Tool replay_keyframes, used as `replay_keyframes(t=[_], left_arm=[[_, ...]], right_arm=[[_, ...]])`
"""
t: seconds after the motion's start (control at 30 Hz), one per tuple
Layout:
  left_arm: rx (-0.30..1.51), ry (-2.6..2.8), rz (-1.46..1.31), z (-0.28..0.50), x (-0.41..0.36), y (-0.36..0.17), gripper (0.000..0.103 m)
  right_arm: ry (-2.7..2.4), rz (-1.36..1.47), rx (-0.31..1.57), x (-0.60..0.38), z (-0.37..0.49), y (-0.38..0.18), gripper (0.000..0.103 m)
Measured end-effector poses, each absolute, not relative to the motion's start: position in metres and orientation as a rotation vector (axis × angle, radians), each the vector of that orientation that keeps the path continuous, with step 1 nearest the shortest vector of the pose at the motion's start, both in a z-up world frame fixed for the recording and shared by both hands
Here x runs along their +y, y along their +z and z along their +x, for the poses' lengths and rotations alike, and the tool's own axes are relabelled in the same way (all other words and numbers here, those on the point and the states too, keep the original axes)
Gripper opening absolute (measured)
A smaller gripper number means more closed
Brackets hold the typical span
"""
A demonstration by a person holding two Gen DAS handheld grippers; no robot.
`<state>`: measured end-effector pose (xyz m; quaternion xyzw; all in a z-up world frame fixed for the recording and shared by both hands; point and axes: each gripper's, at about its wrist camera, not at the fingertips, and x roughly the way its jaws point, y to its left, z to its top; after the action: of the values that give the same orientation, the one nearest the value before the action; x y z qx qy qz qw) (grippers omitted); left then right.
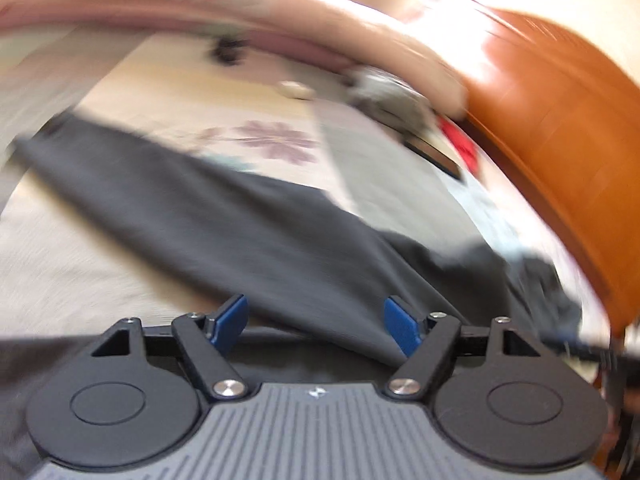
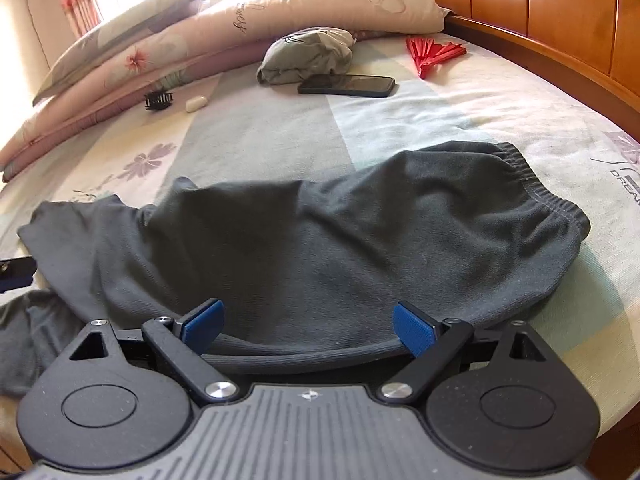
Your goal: Fold clothes
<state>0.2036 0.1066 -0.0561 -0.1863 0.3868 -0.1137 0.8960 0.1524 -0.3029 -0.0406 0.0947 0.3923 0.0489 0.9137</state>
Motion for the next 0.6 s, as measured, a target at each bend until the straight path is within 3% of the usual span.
replay_keyframes(t=[0.3, 0.6], left_arm=[[0.813, -0.191, -0.765, 0.22, 0.156, -0.096, 0.076], [0.756, -0.252, -0.867, 0.255, 0.156, -0.11, 0.078]], right_arm=[[0.156, 0.209, 0.727, -0.301, 0.148, -0.023, 0.094], [0.195, 0.251, 0.727, -0.3, 0.151, -0.025, 0.1]])
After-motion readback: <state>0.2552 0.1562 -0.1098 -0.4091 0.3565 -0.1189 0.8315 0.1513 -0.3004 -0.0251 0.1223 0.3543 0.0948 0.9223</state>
